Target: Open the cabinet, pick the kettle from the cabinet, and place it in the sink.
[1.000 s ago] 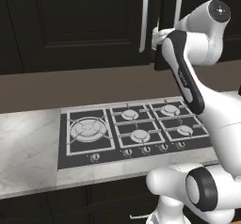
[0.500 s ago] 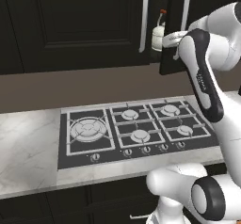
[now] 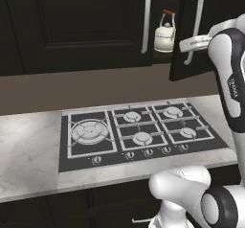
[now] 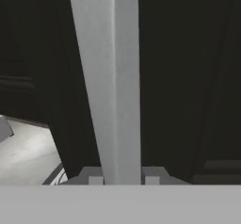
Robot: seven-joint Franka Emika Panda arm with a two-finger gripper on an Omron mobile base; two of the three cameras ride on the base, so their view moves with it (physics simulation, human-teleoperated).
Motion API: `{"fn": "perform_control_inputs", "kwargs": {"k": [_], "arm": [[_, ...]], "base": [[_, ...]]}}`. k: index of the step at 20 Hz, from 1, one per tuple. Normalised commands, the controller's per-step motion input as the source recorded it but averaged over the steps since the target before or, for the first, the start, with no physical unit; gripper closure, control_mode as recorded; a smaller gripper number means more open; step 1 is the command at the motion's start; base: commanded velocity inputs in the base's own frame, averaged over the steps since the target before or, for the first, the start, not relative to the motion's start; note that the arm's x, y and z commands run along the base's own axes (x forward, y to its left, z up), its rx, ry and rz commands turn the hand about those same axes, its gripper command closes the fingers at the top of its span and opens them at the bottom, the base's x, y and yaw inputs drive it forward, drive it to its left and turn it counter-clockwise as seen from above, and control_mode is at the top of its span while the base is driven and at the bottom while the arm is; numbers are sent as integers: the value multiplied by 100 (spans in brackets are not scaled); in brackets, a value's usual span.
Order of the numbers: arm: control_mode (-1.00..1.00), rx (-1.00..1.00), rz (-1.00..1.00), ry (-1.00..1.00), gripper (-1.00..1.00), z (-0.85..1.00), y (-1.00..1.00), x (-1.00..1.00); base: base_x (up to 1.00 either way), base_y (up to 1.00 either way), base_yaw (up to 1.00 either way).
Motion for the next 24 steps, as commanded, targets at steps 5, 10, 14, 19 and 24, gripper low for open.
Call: {"fn": "perform_control_inputs", "kwargs": {"k": [5,10,14,19,24], "arm": [[-100,3,13,0,100,4,-27,-52],[-100,1,9,0,100,4,-32,-52],[-100,1,3,0,100,6,-35,-51],[-100,2,0,0,100,6,-39,-49],[-100,2,0,0,100,5,-41,-46]], "base": [[0,0,0],[0,0,0],[0,0,0],[0,0,0],[0,0,0]]}}
